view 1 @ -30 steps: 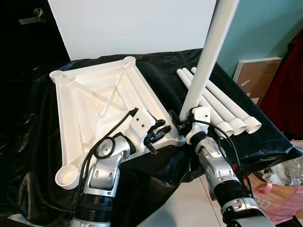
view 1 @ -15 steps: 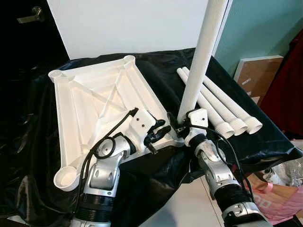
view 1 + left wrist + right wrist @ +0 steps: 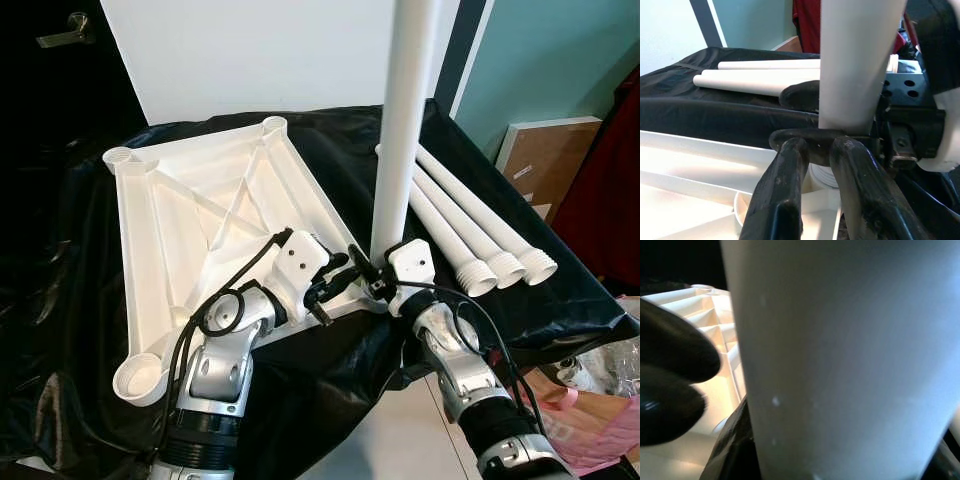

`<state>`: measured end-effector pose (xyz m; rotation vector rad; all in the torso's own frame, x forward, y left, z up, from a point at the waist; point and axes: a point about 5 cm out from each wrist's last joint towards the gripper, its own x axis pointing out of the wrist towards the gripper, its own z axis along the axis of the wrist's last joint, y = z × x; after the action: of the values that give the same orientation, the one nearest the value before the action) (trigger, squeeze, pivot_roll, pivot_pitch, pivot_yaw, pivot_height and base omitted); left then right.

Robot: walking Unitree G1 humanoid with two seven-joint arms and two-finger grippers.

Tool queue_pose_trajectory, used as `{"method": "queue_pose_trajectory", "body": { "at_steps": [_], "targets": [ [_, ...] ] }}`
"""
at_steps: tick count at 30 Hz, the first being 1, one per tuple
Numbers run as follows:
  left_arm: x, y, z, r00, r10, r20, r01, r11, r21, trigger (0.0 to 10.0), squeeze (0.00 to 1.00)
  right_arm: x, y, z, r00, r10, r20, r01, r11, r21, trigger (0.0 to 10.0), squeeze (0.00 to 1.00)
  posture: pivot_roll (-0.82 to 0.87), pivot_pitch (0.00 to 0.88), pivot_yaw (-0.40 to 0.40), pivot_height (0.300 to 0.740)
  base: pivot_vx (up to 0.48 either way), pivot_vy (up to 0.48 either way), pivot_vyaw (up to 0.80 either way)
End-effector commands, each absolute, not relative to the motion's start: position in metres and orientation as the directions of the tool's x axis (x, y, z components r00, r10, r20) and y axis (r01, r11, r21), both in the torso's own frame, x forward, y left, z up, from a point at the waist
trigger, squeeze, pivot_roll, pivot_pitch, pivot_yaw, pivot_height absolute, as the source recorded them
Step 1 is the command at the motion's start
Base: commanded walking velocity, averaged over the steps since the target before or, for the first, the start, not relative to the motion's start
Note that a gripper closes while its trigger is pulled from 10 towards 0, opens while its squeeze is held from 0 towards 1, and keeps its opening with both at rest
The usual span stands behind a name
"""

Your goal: Building children table

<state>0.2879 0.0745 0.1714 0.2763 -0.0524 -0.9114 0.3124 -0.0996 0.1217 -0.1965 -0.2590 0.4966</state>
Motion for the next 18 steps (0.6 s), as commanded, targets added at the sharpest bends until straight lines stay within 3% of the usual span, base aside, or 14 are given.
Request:
{"method": "queue_pose_trajectory", "body": {
  "at_steps": [1,9,13,18],
  "targets": [
    [0.295,0.079,0.174,0.736,-0.676,-0.027,0.658,0.706,0.264,10.0,0.00,0.303,-0.104,0.090,0.861,0.506,0.051,-0.486,0.849,-0.208,10.0,0.00,-0.02,0.044,-0.028,0.740,0.000,0.000,0.00],
    [0.295,0.079,0.174,0.735,-0.678,-0.028,0.659,0.704,0.265,10.0,0.00,0.304,-0.107,0.085,0.879,0.475,0.046,-0.470,0.878,-0.088,10.0,0.00,-0.01,0.044,-0.026,0.740,0.000,0.000,0.00],
    [0.295,0.079,0.175,0.734,-0.679,-0.027,0.660,0.703,0.265,10.0,0.00,0.312,-0.113,0.083,0.911,0.412,0.005,-0.412,0.910,0.048,10.0,0.00,-0.02,0.045,-0.025,0.740,0.000,0.000,0.00],
    [0.295,0.079,0.175,0.733,-0.679,-0.025,0.660,0.703,0.266,10.0,0.00,0.317,-0.114,0.091,0.910,0.414,0.028,-0.415,0.908,0.057,10.0,0.00,-0.02,0.045,-0.026,0.740,0.000,0.000,0.00]
  ]
}}
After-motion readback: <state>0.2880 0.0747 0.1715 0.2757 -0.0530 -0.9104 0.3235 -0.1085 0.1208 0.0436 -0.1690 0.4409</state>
